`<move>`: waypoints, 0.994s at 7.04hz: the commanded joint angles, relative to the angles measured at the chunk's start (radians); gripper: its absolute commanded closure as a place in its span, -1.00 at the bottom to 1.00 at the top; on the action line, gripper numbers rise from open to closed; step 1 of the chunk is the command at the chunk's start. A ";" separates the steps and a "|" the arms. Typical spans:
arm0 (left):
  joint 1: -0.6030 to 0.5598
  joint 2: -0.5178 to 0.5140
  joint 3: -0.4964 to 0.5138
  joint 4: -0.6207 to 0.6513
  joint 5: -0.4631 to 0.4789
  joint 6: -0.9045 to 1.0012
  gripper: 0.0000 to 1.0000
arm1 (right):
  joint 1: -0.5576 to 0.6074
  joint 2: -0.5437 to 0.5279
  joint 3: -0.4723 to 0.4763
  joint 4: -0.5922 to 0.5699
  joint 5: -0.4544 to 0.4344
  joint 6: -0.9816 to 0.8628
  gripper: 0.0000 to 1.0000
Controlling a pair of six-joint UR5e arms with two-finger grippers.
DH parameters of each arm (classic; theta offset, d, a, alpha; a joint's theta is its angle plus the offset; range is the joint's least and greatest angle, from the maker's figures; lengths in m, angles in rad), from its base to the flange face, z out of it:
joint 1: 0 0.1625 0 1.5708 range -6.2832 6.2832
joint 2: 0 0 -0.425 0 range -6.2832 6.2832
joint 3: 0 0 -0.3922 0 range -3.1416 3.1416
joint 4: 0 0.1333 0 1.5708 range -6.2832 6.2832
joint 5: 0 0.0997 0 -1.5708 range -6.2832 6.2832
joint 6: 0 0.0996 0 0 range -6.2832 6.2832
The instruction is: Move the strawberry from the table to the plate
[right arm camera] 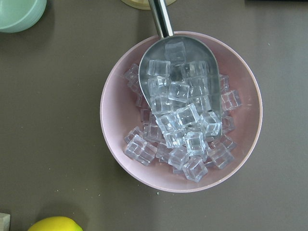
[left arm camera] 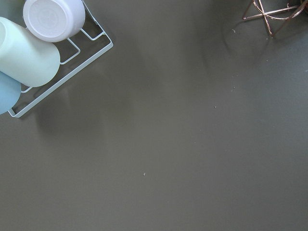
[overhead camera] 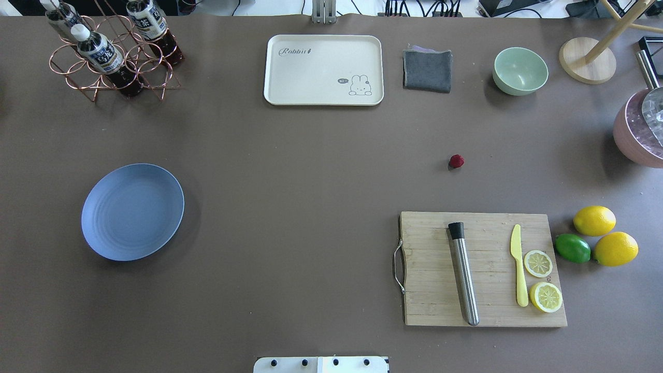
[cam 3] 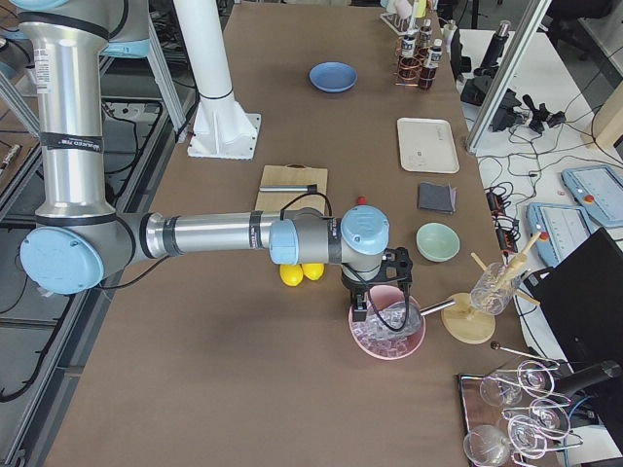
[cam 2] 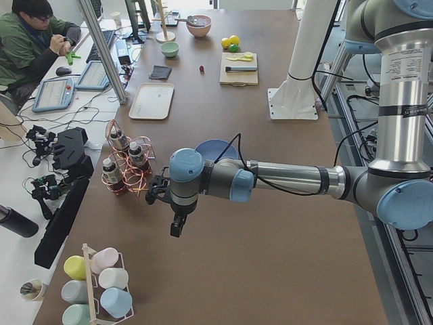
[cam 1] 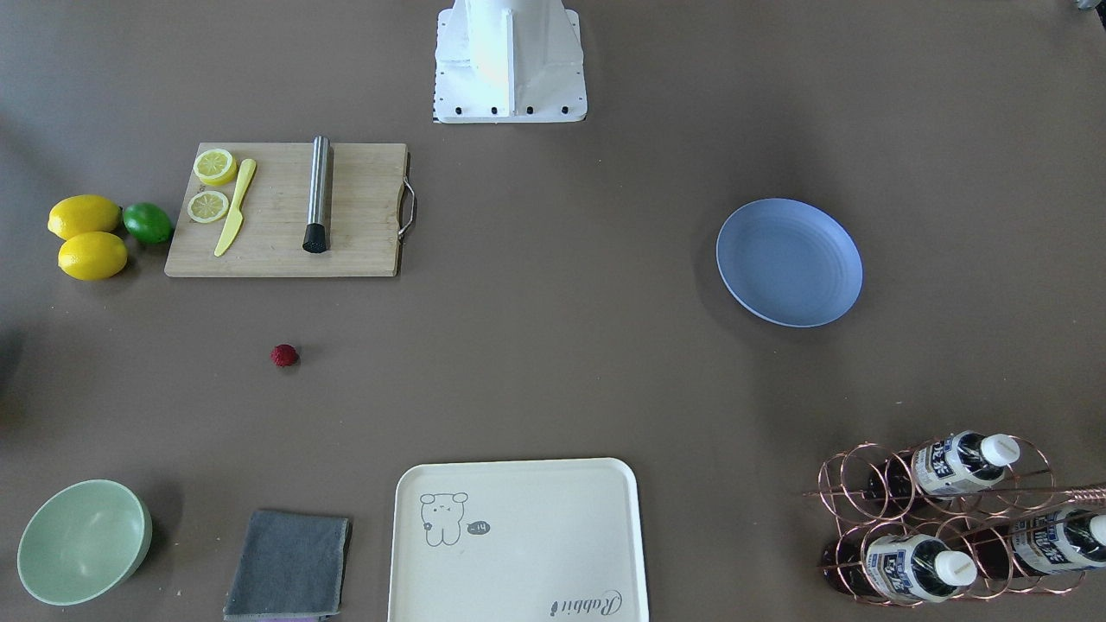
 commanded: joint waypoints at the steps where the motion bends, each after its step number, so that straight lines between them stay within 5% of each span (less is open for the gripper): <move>1: 0.000 -0.001 -0.001 -0.001 -0.002 -0.001 -0.96 | 0.000 0.002 0.000 0.000 0.000 0.000 -1.00; 7: 0.000 0.007 -0.005 0.001 -0.003 -0.003 -0.96 | 0.000 0.003 0.012 0.001 0.005 0.002 -1.00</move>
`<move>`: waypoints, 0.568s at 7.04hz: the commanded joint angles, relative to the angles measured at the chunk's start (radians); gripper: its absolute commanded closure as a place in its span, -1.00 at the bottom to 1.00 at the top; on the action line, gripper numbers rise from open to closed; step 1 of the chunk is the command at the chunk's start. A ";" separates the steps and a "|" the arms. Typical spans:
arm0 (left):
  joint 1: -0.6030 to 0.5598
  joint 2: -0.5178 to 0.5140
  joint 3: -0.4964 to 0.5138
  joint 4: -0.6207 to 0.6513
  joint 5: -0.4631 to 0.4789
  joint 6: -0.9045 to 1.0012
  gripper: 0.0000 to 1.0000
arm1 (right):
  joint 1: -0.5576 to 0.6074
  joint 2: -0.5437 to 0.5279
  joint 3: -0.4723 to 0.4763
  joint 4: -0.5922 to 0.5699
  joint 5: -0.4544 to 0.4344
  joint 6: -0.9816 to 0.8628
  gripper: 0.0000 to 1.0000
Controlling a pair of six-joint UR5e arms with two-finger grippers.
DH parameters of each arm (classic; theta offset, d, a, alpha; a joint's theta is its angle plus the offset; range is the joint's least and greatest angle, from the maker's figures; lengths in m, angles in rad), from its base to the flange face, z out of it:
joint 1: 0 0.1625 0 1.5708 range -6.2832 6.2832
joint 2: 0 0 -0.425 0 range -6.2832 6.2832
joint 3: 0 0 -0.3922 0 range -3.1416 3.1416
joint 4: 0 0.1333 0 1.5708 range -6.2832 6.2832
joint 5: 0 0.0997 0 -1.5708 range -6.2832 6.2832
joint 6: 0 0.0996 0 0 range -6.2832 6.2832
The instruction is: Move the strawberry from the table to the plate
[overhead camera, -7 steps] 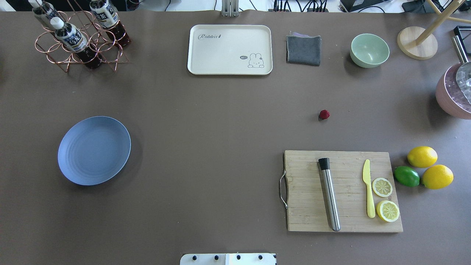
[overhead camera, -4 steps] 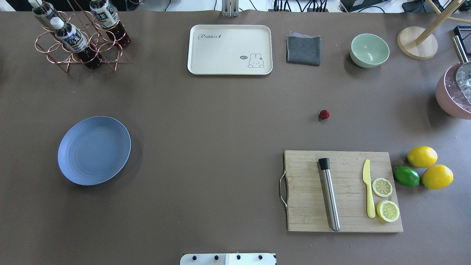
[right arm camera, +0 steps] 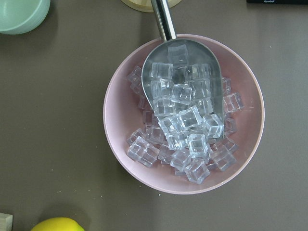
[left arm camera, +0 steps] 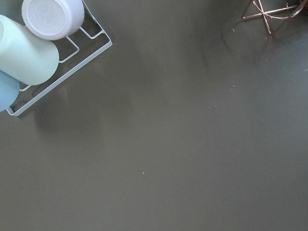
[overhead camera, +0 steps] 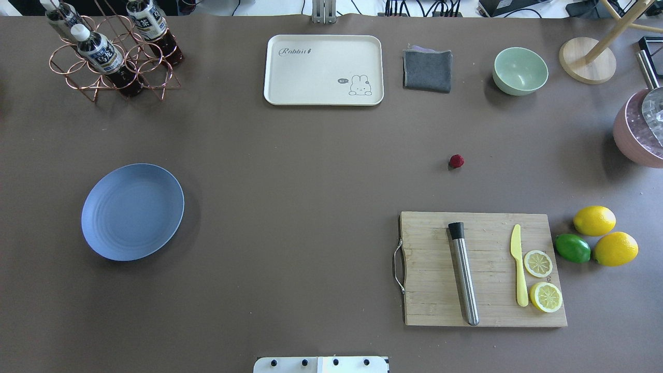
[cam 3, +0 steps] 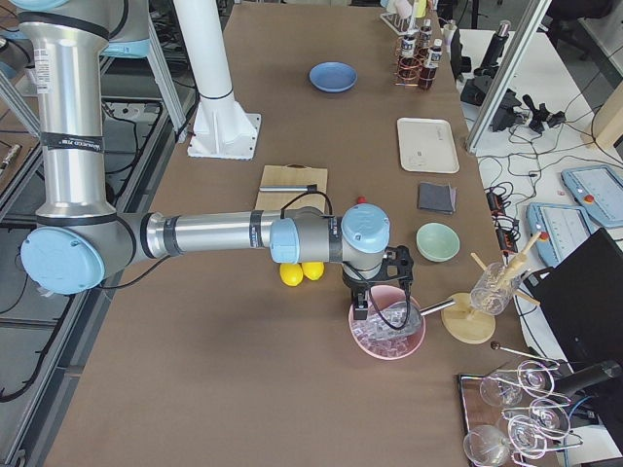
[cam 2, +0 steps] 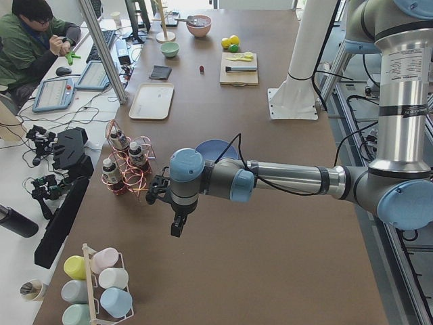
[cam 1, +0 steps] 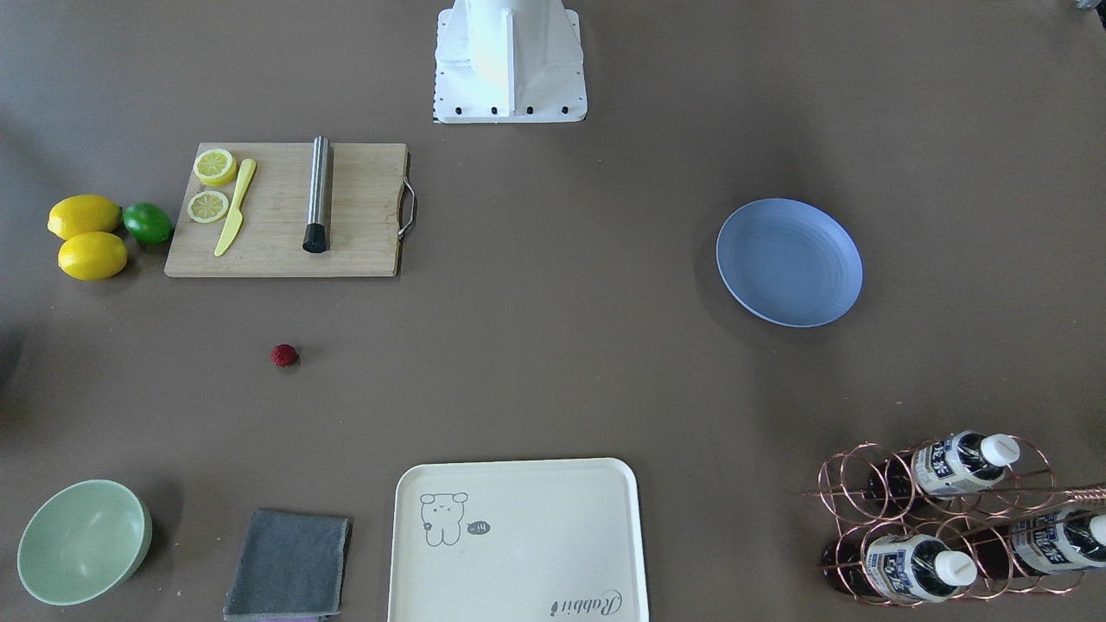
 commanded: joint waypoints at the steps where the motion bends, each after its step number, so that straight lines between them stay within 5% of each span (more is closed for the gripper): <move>1: 0.000 0.005 0.002 0.000 0.000 -0.002 -0.96 | 0.000 0.003 -0.001 0.000 0.002 0.001 -1.00; 4: -0.005 0.005 0.004 0.021 0.006 -0.002 -0.96 | -0.006 0.005 0.002 0.000 0.000 0.001 -1.00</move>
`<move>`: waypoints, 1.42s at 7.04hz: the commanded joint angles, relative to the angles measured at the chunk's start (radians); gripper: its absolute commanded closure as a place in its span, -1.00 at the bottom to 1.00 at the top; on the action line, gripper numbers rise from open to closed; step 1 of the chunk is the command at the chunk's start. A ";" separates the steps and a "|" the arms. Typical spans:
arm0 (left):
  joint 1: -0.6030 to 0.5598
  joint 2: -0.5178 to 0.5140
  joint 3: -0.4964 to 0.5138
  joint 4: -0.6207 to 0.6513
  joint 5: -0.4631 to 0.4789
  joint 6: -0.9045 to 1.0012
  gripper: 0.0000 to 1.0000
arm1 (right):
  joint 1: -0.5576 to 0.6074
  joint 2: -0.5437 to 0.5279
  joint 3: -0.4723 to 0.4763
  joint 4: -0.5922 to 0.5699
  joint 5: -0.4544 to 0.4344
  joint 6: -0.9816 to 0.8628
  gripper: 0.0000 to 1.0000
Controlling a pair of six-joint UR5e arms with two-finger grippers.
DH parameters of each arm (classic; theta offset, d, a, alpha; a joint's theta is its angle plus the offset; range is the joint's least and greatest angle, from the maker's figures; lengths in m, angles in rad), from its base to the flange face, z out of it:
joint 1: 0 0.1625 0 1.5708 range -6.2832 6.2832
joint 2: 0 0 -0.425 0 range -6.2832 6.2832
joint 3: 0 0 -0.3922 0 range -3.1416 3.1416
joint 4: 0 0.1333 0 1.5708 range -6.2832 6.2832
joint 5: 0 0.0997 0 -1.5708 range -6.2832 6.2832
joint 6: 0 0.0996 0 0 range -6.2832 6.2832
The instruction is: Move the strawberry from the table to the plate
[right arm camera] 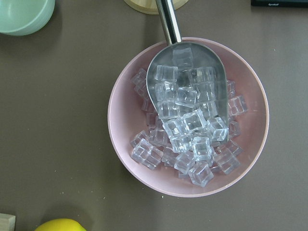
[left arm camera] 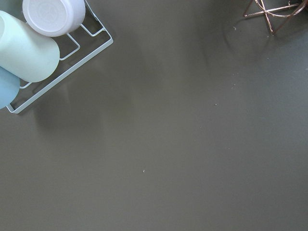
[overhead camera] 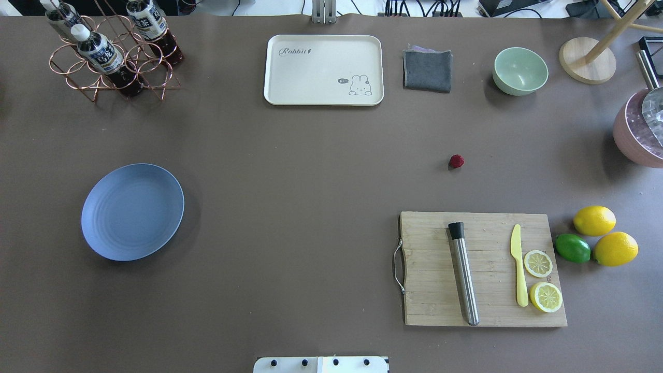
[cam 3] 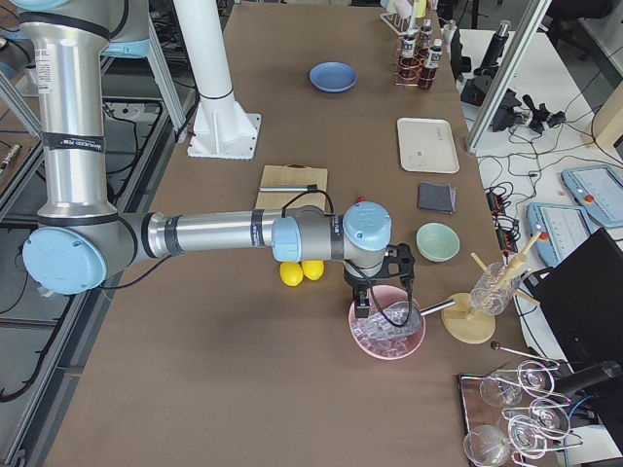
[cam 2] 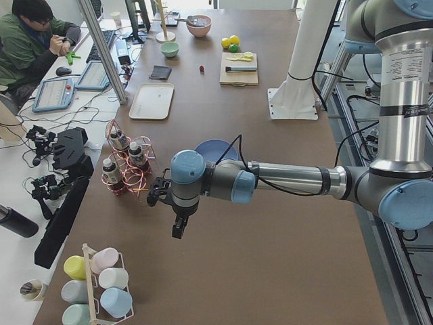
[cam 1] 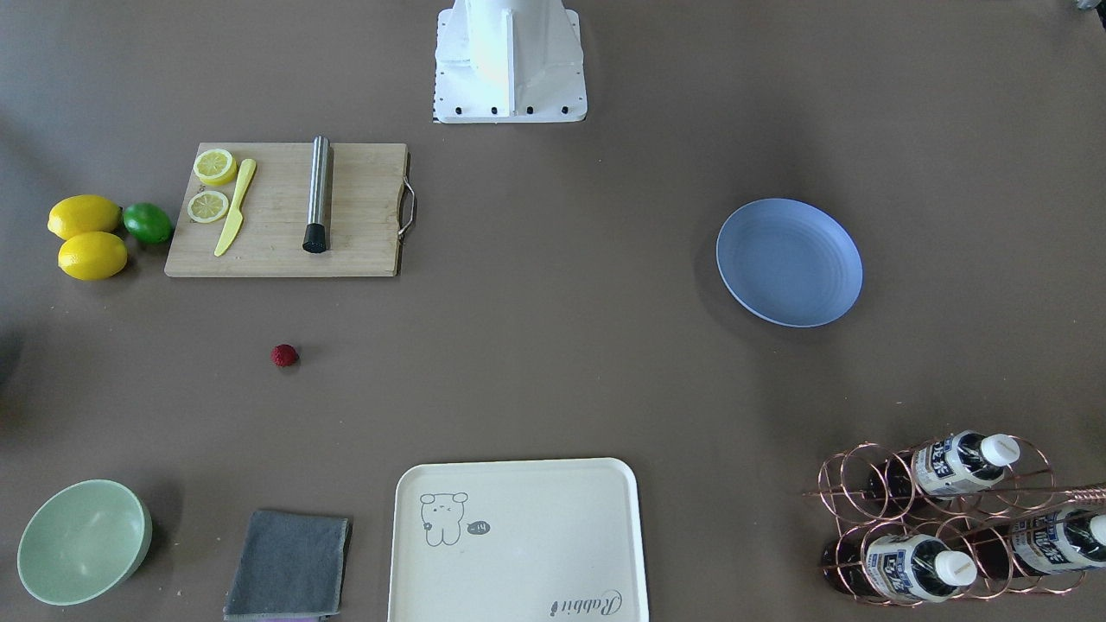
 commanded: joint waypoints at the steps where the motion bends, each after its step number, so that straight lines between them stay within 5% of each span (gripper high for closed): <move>1: -0.011 0.005 -0.003 0.016 0.002 0.000 -0.96 | -0.002 0.003 -0.007 0.001 -0.004 -0.001 -1.00; 10: -0.048 0.005 -0.026 0.008 0.029 0.001 -0.96 | -0.001 -0.020 0.043 0.001 0.004 0.003 -1.00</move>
